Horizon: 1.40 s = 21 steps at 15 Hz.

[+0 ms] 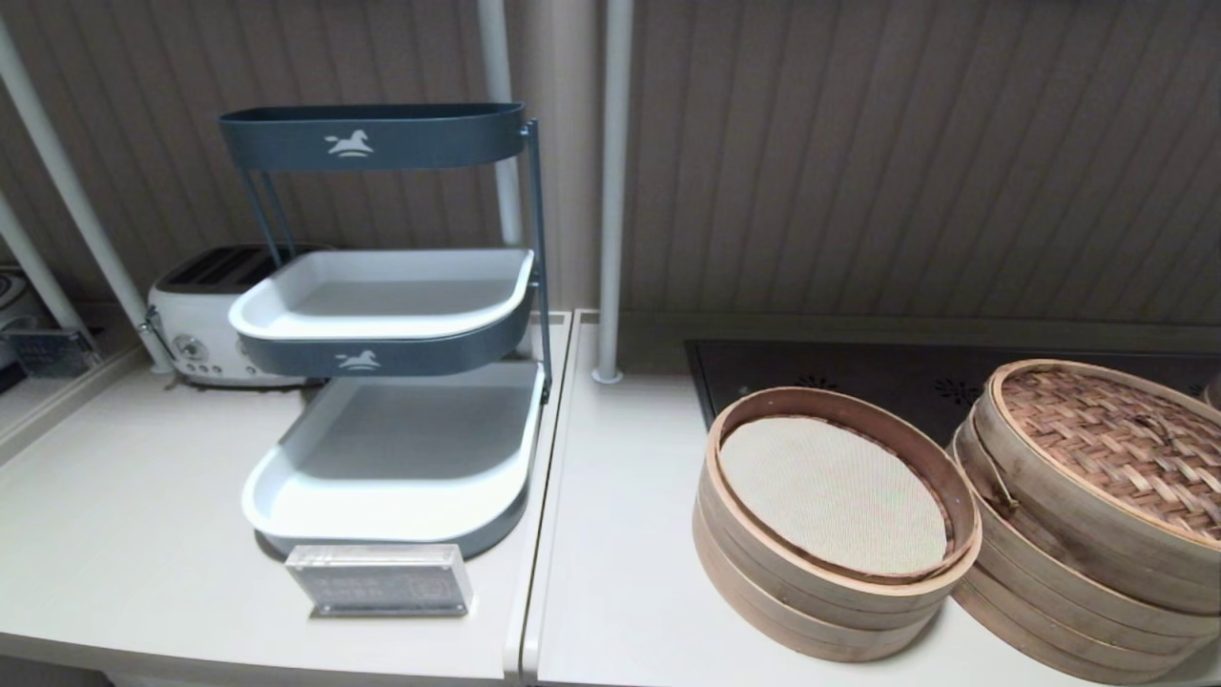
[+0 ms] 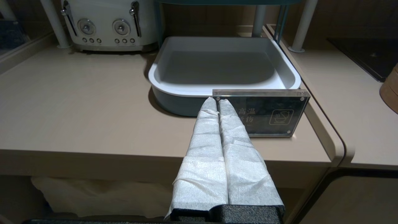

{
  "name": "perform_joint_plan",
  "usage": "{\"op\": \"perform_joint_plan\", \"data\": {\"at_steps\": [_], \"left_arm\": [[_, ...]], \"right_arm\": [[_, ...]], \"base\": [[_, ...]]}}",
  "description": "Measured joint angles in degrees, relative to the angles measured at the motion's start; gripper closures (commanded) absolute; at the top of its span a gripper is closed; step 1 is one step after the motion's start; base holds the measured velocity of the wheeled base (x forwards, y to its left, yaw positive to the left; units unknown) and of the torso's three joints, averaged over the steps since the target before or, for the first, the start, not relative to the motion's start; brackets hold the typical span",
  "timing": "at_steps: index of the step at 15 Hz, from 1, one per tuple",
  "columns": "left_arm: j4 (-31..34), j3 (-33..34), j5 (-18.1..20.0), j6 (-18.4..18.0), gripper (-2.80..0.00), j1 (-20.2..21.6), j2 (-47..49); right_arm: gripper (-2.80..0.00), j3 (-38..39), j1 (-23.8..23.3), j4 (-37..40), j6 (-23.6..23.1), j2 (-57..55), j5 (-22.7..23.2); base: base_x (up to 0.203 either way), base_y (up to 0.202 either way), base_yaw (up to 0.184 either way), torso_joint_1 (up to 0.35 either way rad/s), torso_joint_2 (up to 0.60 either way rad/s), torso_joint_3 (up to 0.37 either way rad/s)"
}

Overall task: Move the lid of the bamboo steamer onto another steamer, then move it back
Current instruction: Pick up the steamer

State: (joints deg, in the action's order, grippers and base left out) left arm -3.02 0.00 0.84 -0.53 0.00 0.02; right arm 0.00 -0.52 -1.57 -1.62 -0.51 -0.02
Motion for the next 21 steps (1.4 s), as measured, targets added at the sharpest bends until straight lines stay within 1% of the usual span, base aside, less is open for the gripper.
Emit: {"op": "perform_joint_plan", "data": {"at_steps": [5, 7, 10, 13, 16, 18, 19, 21], "left_arm": [[0.0, 0.0, 0.0, 0.0, 0.0, 0.0, 0.0], [0.0, 0.0, -0.1, 0.0, 0.0, 0.0, 0.0], [0.0, 0.0, 0.0, 0.0, 0.0, 0.0, 0.0], [-0.1, 0.0, 0.0, 0.0, 0.0, 0.0, 0.0], [0.0, 0.0, 0.0, -0.1, 0.0, 0.0, 0.0], [0.0, 0.0, 0.0, 0.0, 0.0, 0.0, 0.0], [0.0, 0.0, 0.0, 0.0, 0.0, 0.0, 0.0], [0.0, 0.0, 0.0, 0.0, 0.0, 0.0, 0.0]], "right_arm": [[0.0, 0.0, 0.0, 0.3, -0.7, 0.1, 0.0], [0.0, -2.2, 0.0, 3.9, -0.9, -0.3, -0.3], [0.0, -11.7, 0.1, 10.4, -0.9, -4.2, -0.1], [0.0, -22.6, 0.0, 12.2, -0.9, -13.7, -0.1], [0.0, -34.8, -0.4, 13.4, -0.8, -27.8, -0.5], [0.0, -42.7, -0.7, 15.4, -0.7, -38.0, -0.8], [0.0, -46.0, -1.5, 16.2, -0.7, -42.9, -0.8], [0.0, -53.1, -5.1, 17.0, -0.6, -53.5, -0.5]], "base": [[0.0, 0.0, 0.0, 0.0, 0.0, 0.0], [0.0, 0.0, 0.0, 0.0, 0.0, 0.0], [0.0, 0.0, 0.0, 0.0, 0.0, 0.0], [0.0, 0.0, 0.0, 0.0, 0.0, 0.0], [0.0, 0.0, 0.0, 0.0, 0.0, 0.0], [0.0, 0.0, 0.0, 0.0, 0.0, 0.0], [0.0, 0.0, 0.0, 0.0, 0.0, 0.0], [0.0, 0.0, 0.0, 0.0, 0.0, 0.0]]}}
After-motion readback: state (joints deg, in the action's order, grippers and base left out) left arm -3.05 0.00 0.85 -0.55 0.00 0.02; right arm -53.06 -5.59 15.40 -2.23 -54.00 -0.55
